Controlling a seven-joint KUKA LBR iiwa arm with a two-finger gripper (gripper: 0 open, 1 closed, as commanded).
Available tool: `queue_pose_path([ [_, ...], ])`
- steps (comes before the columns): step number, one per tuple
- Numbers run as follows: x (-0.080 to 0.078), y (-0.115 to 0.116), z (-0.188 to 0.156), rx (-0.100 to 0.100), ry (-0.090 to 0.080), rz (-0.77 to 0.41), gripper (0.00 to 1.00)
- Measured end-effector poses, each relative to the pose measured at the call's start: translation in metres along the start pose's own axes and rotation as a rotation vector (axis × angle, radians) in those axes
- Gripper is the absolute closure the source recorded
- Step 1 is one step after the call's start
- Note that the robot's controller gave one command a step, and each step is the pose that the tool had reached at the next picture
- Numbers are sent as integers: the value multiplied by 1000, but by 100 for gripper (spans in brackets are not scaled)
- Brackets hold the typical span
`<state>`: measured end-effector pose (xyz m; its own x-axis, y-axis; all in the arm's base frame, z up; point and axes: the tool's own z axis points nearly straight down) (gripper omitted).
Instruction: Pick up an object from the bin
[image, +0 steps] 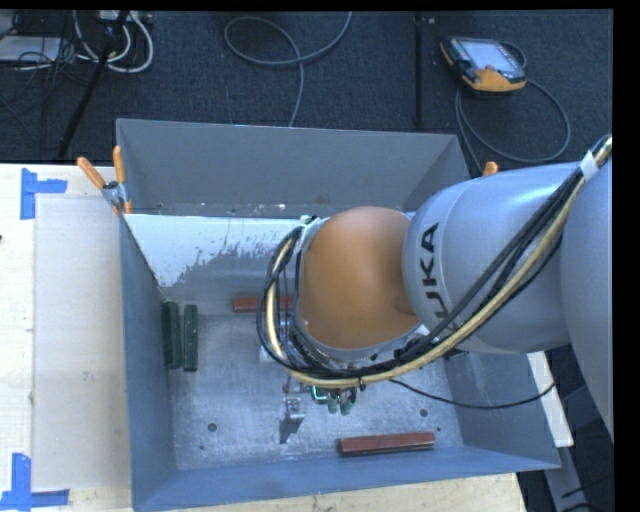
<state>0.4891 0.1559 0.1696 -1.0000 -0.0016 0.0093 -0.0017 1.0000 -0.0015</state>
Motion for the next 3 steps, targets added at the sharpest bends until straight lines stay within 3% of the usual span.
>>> queue_pose_path([
  [1, -2, -1, -3, -1, -6, 3, 0],
  [2, -11, -43, 22, -2, -8, -74, 0],
  [3, 11, -75, 51, 0, -7, -196, 0],
])
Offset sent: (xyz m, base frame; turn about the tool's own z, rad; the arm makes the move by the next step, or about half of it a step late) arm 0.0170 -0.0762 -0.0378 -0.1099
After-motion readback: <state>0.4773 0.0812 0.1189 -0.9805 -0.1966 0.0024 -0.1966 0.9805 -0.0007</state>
